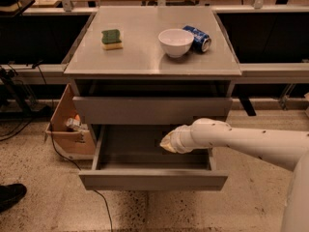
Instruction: Open middle drawer
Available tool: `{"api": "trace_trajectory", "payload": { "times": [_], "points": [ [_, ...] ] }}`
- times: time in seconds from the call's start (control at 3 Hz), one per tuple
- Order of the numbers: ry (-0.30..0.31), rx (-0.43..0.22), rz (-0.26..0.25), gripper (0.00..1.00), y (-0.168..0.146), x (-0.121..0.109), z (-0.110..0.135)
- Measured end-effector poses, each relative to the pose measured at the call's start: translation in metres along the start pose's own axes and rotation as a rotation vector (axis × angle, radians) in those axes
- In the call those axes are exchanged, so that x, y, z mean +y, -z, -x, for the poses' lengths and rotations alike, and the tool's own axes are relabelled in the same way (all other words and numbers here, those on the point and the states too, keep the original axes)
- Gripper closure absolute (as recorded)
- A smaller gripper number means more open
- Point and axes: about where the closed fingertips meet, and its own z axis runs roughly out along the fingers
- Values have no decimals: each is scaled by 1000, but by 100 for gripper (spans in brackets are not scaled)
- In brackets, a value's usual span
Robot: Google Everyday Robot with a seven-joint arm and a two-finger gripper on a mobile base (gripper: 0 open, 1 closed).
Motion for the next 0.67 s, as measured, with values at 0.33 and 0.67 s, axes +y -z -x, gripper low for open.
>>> {"api": "trace_trajectory", "payload": {
  "times": [0.33, 0.67],
  "points": [
    [-14, 10, 37, 100, -31, -6, -8],
    [-92, 81, 65, 100, -48, -5, -46]
  ]
}}
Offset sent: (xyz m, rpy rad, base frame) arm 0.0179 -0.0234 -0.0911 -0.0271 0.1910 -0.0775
